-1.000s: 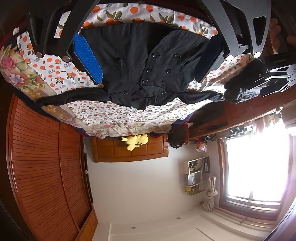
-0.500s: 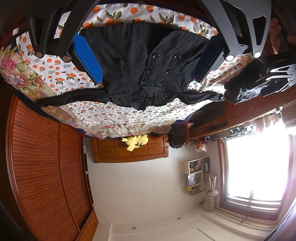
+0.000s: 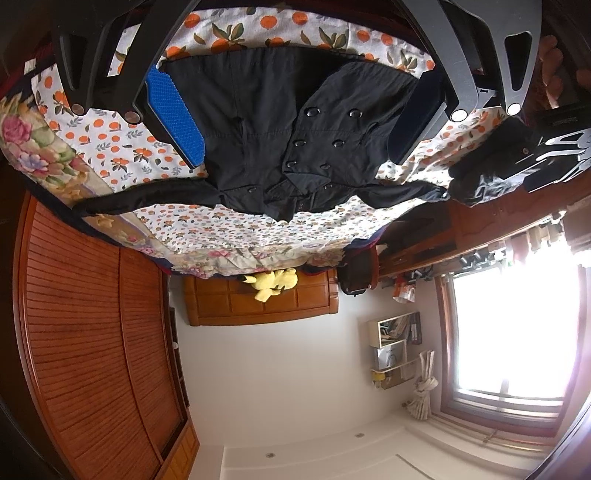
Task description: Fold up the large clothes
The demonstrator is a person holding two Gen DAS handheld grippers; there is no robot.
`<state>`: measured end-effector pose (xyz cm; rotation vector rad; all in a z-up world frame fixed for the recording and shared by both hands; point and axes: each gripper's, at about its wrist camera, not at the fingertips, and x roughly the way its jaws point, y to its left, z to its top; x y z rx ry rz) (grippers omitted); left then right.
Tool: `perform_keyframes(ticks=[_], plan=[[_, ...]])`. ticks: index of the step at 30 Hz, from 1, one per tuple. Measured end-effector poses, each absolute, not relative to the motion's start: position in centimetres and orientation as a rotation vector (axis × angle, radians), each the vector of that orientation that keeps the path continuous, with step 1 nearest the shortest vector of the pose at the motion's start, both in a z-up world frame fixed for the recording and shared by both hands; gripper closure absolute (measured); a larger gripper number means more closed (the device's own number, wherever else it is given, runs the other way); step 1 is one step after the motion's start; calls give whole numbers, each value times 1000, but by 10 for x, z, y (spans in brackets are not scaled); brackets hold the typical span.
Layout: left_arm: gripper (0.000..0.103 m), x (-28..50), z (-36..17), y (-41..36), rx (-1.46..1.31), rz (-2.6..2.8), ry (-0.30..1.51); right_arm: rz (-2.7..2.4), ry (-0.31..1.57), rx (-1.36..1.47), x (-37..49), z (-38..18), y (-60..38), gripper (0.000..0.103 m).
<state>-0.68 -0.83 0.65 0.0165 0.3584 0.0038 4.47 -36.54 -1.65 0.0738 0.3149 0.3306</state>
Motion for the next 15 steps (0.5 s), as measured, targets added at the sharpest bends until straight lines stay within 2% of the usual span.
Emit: perform_keyframes(ticks=[15], plan=[[2, -11, 8, -9, 18, 0, 346, 331, 316, 78, 45, -18, -365, 7]])
